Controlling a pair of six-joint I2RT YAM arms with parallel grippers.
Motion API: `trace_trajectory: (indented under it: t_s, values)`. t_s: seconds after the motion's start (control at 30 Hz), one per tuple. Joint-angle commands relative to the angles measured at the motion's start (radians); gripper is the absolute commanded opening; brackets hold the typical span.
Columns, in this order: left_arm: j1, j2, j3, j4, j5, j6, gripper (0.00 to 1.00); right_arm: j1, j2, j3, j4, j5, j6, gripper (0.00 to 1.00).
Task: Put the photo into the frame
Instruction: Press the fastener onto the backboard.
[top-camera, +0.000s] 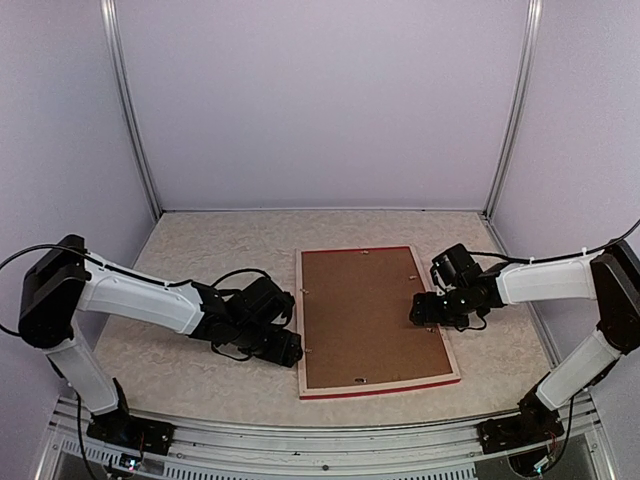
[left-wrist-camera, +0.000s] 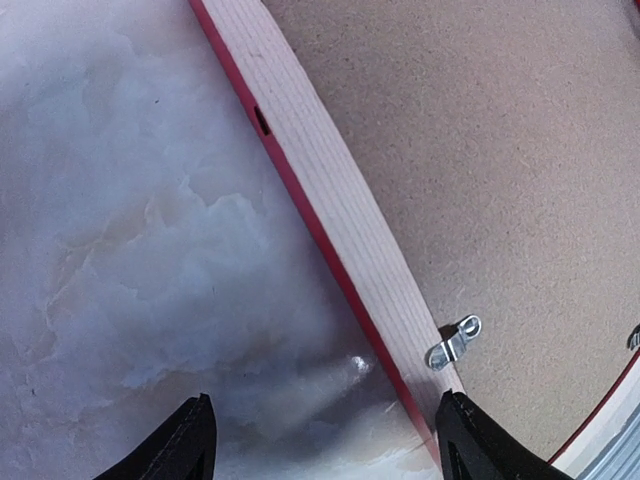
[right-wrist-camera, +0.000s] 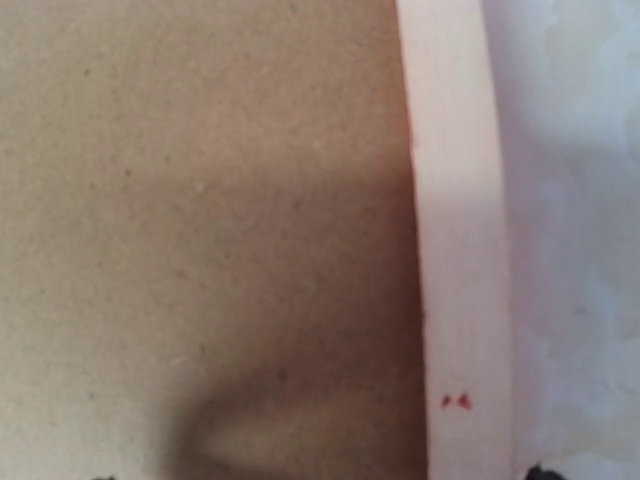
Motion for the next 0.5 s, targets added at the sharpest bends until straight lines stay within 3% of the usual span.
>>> trace_trajectory:
  t_s: [0.0, 0.47]
  values:
    - [-0.004, -0.033, -0.013, -0.051, -0.008, 0.011, 0.75, -0.009, -0.002, -0.016, 0.021, -0.011, 0.013, 0.88]
    - [0.009, 0.054, 0.042, -0.004, 0.0, 0.047, 0.75, -0.009, -0.02, -0.028, 0.014, -0.005, 0.019, 0.88]
